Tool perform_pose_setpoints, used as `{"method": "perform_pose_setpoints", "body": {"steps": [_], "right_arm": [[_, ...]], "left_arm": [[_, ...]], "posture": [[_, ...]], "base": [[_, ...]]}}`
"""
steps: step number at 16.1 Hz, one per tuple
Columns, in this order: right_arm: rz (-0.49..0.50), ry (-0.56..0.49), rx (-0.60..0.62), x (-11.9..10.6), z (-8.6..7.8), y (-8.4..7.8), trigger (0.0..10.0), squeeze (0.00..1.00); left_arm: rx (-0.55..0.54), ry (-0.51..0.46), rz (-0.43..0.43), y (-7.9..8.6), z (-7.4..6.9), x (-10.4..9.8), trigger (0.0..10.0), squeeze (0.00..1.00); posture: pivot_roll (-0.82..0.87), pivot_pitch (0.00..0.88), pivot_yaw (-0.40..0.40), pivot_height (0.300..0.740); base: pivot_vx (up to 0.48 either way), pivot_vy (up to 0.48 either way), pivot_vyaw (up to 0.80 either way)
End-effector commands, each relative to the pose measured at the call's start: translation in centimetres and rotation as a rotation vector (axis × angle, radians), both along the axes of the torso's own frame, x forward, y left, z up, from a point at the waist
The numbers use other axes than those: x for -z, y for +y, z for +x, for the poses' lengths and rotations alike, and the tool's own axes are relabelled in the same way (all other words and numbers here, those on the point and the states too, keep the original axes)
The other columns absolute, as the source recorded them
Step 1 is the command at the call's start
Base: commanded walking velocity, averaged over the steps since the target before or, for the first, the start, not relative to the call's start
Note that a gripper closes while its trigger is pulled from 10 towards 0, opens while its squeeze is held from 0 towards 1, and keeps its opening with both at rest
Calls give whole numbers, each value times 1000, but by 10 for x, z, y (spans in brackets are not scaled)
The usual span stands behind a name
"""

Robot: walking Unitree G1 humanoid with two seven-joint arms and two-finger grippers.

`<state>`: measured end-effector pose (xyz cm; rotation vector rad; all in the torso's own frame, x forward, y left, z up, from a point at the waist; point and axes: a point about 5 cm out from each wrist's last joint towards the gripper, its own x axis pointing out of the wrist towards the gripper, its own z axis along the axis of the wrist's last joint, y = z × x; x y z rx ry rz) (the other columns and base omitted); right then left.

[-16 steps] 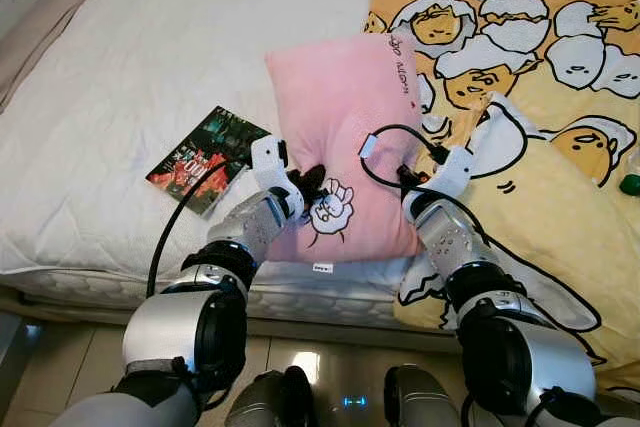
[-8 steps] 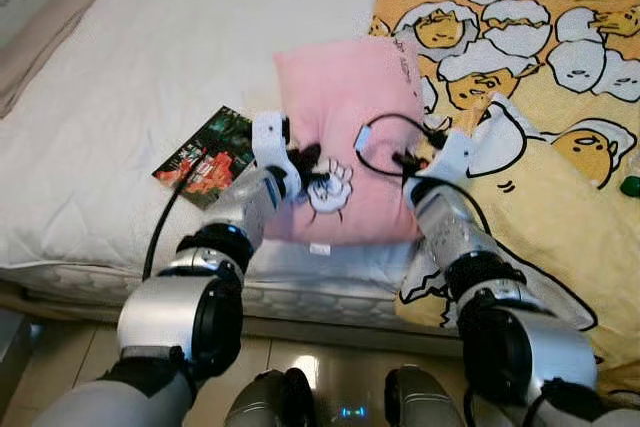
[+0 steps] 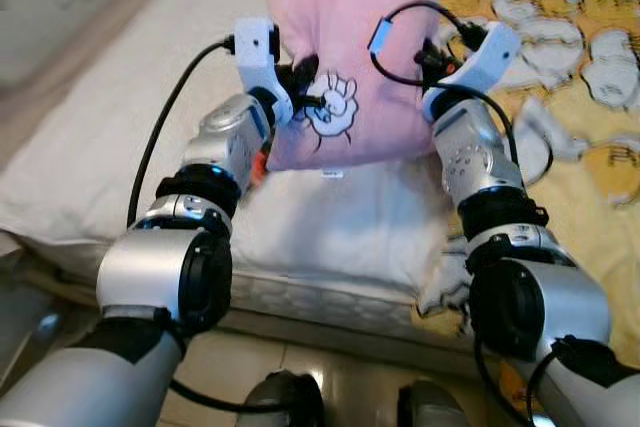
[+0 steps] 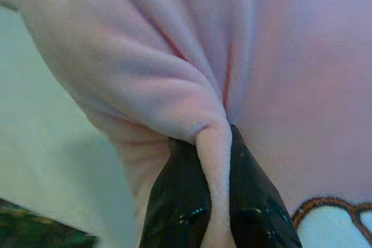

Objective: Clean up the room

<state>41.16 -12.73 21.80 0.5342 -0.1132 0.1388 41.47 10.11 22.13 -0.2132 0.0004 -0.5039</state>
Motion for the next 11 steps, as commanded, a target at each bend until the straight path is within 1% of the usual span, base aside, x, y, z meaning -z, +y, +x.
{"method": "perform_pose_setpoints", "body": {"steps": [1, 2, 3, 4, 5, 6, 7, 8, 10, 11], "right_arm": [[-46, 91, -28, 24, -3, 11, 0, 0], [-58, 143, -9, 37, -6, 8, 0, 0], [-69, 154, 3, 44, -8, 6, 0, 0], [-91, 134, 16, 41, -8, 4, 4118, 0], [-129, 102, 52, 36, -8, 0, 10000, 0], [-155, 75, 85, 31, -8, -3, 10000, 0], [-199, 15, 162, 21, -10, -11, 10000, 0], [-240, -31, 208, 15, -12, -15, 10000, 0], [-300, -81, 222, 14, -19, -12, 10000, 0], [-321, -72, 213, 21, -21, -10, 10000, 0]], "left_arm": [[18, 40, 49, -7, -2, 12, 10000, 0], [28, 60, 56, -11, -4, 19, 10000, 0], [32, 65, 88, -15, -6, 24, 10000, 0], [29, 53, 106, -14, -6, 23, 10000, 0], [10, 36, 118, -11, -5, 21, 10000, 0], [3, 22, 120, -10, -4, 18, 10000, 0], [-11, -17, 114, -6, -2, 10, 10000, 0], [-15, -50, 118, -4, -1, 4, 10000, 0], [-41, -85, 131, 1, -1, 0, 10000, 0], [-61, -105, 123, 4, -1, -1, 10000, 0]], "posture": [[-227, 0, 142, 723], [-227, 0, 143, 723], [-227, 0, 145, 723], [-228, 0, 147, 723], [-233, 0, 154, 723], [-232, 0, 153, 723], [-232, 0, 153, 723], [-235, 0, 152, 723], [-239, 0, 153, 723], [-239, 0, 145, 723]], "base": [[0, 0, 0], [0, 0, 0], [0, 0, 0], [0, 0, 0], [0, 0, 0], [0, 0, 0], [0, 0, 0], [0, 480, 0], [0, 480, 0], [0, 480, 0]]}}
